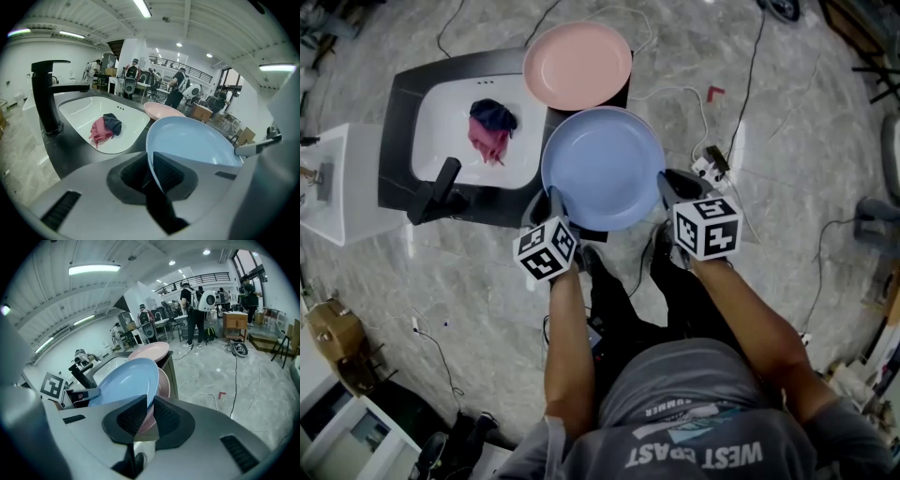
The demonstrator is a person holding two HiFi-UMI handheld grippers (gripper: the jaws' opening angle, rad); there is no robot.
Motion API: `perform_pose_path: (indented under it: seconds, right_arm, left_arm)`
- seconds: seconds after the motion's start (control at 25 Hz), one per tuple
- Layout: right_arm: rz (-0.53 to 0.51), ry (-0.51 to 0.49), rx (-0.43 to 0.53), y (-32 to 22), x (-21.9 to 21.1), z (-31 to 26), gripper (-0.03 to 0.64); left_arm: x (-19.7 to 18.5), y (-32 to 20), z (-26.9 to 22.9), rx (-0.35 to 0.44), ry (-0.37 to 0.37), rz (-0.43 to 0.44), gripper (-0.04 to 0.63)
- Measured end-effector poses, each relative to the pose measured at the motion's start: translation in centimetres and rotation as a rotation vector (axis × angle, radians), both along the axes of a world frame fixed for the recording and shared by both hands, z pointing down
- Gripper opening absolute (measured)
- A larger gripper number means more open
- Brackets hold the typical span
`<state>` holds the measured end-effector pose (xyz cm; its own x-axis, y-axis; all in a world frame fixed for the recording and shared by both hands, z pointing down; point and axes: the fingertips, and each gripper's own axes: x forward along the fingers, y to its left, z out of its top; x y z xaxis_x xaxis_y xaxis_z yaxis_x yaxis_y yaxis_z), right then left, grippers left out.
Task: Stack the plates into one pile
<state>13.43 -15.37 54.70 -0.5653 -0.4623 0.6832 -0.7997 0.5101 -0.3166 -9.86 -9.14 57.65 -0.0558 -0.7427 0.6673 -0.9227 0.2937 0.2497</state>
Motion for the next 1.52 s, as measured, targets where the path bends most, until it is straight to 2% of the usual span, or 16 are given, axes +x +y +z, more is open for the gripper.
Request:
perform_pose_path:
  seconds: [1.52]
  right_arm:
    - [-0.069, 0.058, -0.018, -0.4, -1.3, 2.7, 0.077]
  left_arm:
    - [-1.2, -0.3, 1.1, -0.013, -0.084, 0.009, 0.051]
